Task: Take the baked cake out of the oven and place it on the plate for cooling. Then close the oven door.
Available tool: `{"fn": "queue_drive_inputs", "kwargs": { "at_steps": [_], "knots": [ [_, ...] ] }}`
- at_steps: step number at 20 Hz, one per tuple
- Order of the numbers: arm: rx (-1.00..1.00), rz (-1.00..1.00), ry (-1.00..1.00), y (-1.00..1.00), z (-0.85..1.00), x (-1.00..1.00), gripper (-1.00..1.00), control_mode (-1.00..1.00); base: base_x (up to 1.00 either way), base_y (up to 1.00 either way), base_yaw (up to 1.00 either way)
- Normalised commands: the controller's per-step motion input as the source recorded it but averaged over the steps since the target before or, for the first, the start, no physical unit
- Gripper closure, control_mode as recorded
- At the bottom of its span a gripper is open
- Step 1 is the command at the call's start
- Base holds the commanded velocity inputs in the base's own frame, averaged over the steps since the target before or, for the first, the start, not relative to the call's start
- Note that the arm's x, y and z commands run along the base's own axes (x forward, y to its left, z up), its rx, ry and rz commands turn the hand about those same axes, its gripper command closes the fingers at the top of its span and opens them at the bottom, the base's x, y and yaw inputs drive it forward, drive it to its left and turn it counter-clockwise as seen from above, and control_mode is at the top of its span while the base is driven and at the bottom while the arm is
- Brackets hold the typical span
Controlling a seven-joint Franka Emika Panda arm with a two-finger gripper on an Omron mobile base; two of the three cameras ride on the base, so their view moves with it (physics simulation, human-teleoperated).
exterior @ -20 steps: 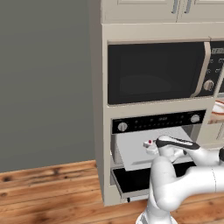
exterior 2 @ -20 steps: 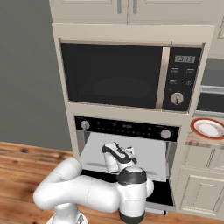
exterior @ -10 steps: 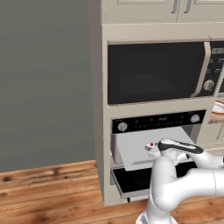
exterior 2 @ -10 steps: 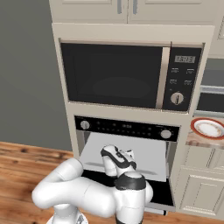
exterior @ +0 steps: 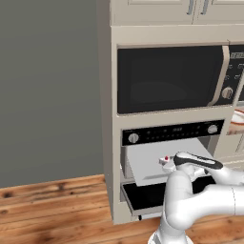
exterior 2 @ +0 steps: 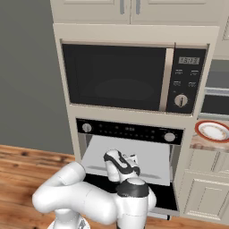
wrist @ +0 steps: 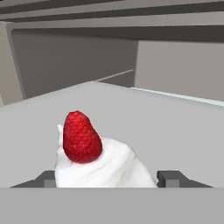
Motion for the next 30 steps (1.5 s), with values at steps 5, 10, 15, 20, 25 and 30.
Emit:
{"fn": "queue_drive_inputs", "kwargs": {
  "at_steps": [5, 10, 15, 20, 25, 30],
  "knots": [
    [0.00, -0.13, 0.00, -0.35, 0.00, -0.34, 1.00, -1.00, 0.00, 0.00, 0.00],
    [0.00, -0.18, 0.00, -0.48, 0.11, -0.35, 1.00, -1.00, 0.00, 0.00, 0.00],
    [0.00, -0.11, 0.03, -0.17, 0.62, -0.07, 1.00, -1.00, 0.00, 0.00, 0.00],
    [0.00, -0.06, 0.10, -0.13, 0.70, -0.14, 1.00, -1.00, 0.00, 0.00, 0.00],
    [0.00, -0.03, 0.08, -0.23, 0.40, -0.38, 1.00, -1.00, 0.00, 0.00, 0.00],
    [0.00, -0.02, 0.10, -0.23, 0.48, -0.39, 1.00, -1.00, 0.00, 0.00, 0.00]
  ]
}}
